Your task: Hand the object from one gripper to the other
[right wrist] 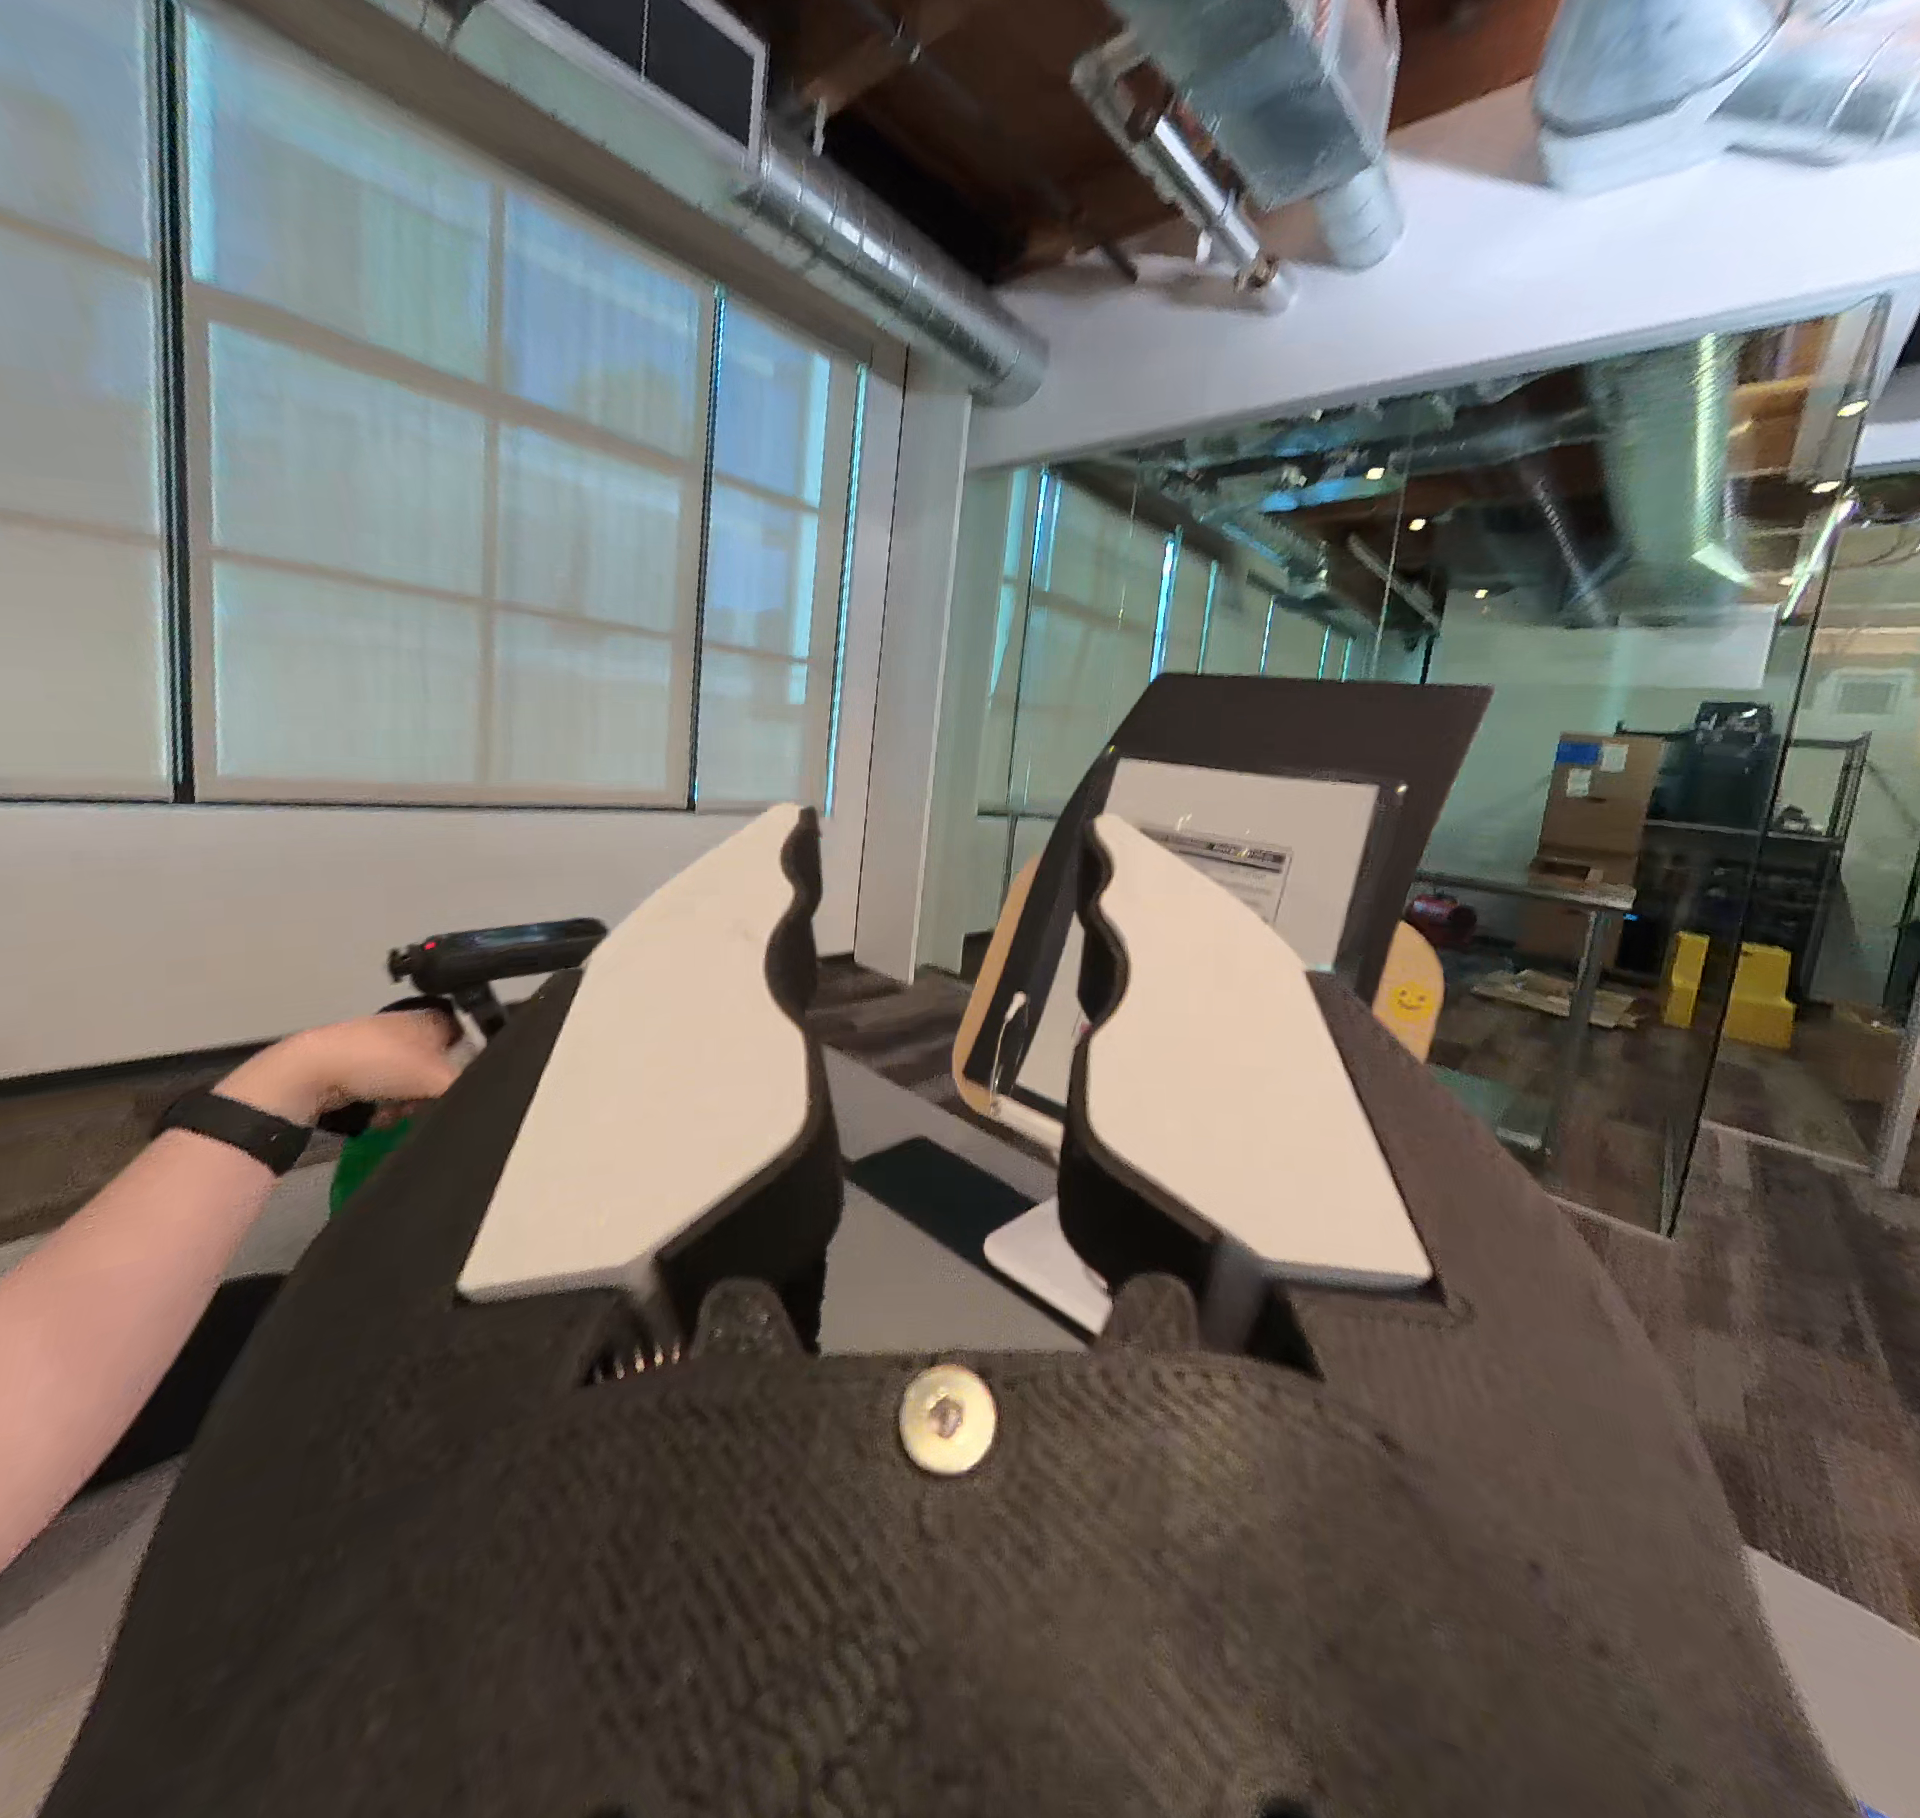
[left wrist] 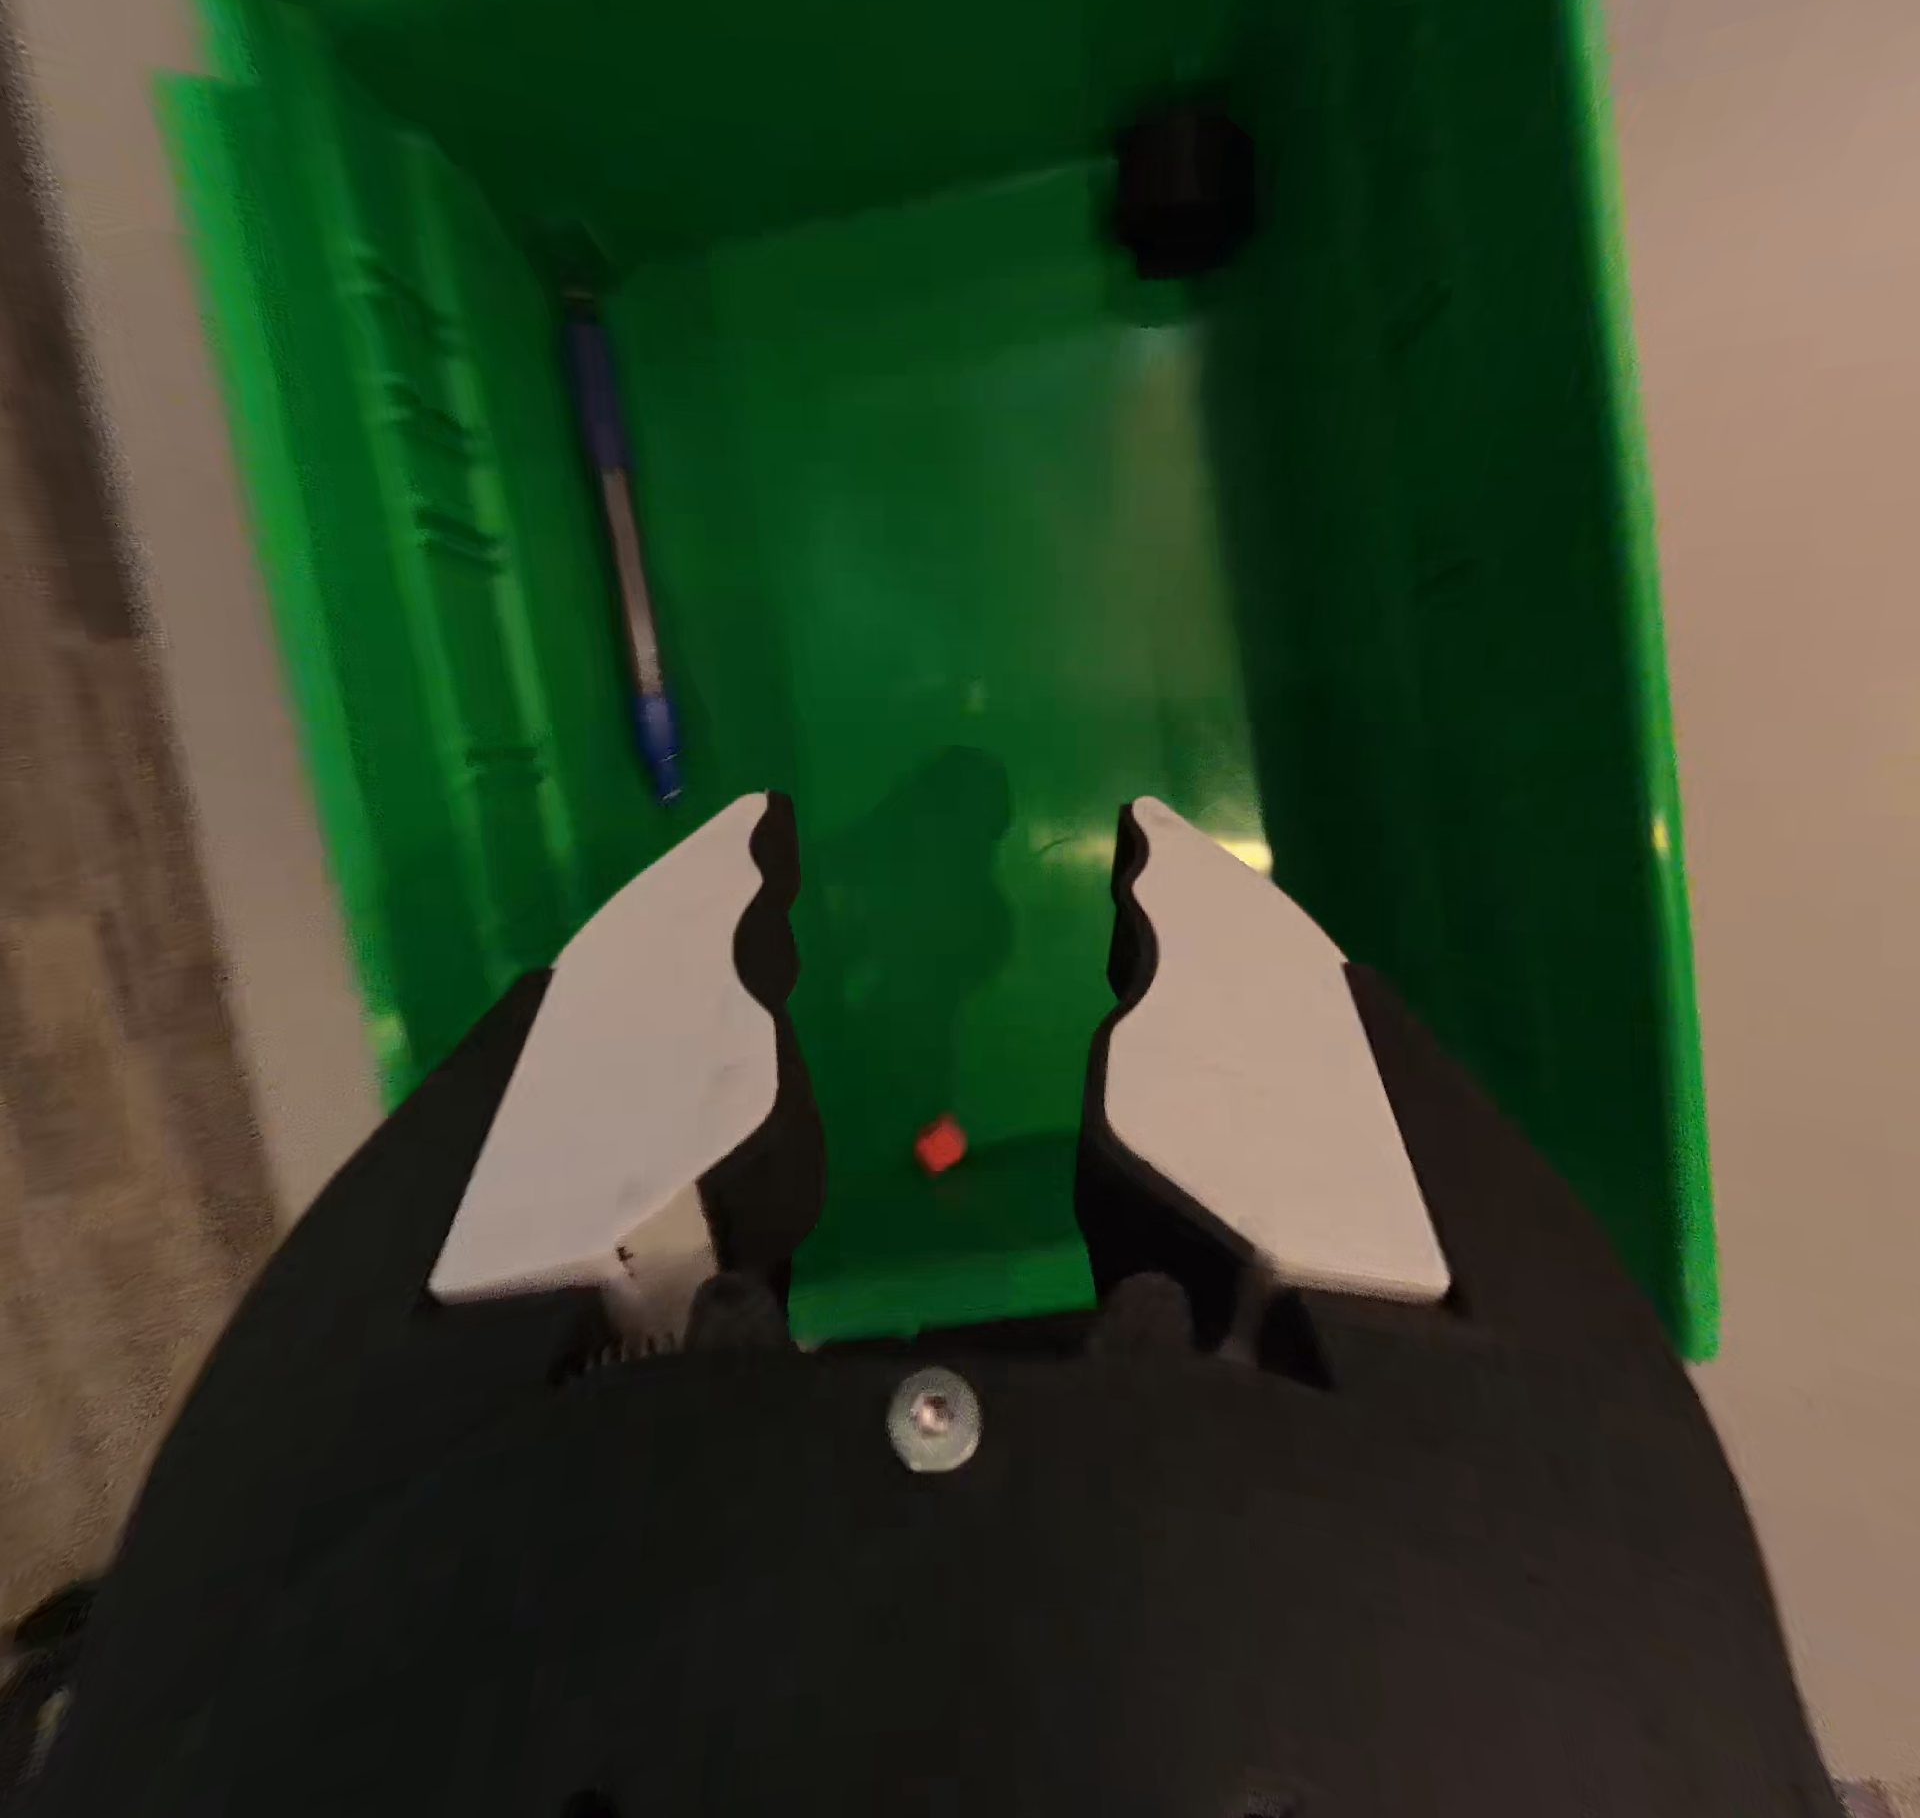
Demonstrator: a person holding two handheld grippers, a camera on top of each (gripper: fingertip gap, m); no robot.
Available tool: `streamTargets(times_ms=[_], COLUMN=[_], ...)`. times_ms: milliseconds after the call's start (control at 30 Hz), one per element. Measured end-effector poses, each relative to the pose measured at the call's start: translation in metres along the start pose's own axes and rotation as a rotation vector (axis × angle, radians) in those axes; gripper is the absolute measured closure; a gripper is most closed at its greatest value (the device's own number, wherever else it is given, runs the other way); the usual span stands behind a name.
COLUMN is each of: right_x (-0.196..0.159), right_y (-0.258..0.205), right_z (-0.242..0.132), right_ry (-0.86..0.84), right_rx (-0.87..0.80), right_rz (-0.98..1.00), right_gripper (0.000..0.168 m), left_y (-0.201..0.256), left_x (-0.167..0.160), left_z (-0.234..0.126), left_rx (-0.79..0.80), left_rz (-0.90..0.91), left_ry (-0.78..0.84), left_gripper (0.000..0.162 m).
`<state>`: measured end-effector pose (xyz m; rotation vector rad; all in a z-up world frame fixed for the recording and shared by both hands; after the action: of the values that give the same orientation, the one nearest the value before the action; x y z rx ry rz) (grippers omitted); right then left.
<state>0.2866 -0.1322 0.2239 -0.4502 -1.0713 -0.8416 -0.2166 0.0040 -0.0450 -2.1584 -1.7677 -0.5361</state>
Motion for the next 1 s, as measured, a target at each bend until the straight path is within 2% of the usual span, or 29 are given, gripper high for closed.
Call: streamTargets(times_ms=[33, 100, 200, 267, 433, 533, 667, 833, 933, 1000], right_x=[-0.005, -0.013, -0.018, -0.019, -0.036, -0.035, -0.024, -0.028, -0.027, -0.033], right_y=[-0.006, -0.024, -0.068, -0.097, -0.144, -0.149, -0.143, -0.127, -0.121, -0.117], right_z=[0.006, 0.015, 0.024, 0.027, 0.040, 0.055, 0.078, 0.081, 0.082, 0.085], right_ry=[-0.029, -0.090, -0.126, -0.123, -0.192, -0.174, -0.106, -0.021, -0.009, -0.039], right_rx=[0.006, 0.040, 0.177, 0.264, 0.376, 0.400, 0.428, 0.415, 0.444, 0.426], right_rz=[-0.007, 0.001, 0.025, 0.022, -0.045, -0.003, 0.118, 0.252, 0.301, 0.297], right_gripper=[0.120, 0.121, 0.121, 0.122, 0.123, 0.122, 0.122, 0.125, 0.127, 0.127], left_y=[0.004, 0.008, 0.008, 0.008, 0.000, 0.006, 0.016, 0.022, 0.031, 0.023], left_x=[0.005, 0.020, 0.040, 0.047, 0.044, 0.055, 0.082, 0.090, 0.087, 0.092], left_z=[0.012, 0.033, 0.060, 0.075, 0.079, 0.081, 0.104, 0.117, 0.127, 0.134], left_rx=[-0.051, -0.111, -0.095, -0.075, -0.006, -0.036, -0.130, -0.040, -0.057, 0.053], left_rz=[0.001, -0.003, 0.010, 0.028, 0.093, 0.126, 0.277, 0.637, 0.740, 0.772], left_ry=[0.015, 0.088, 0.196, 0.252, 0.285, 0.306, 0.245, 0.361, 0.389, 0.343], left_gripper=[0.105, 0.104, 0.095, 0.098, 0.104, 0.108, 0.118, 0.126, 0.128, 0.127])
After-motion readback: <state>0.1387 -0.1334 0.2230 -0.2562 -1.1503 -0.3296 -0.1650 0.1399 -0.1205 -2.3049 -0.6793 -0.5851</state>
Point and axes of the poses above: each gripper's, where its closed fingertips meet, z out along the fingers, x out of its top, y = z × x across the jaws, the point moved 4 cm from there along -z, back along the fingers, and after that the axes turned 5 degrees about -x, right-handed, at the moved point
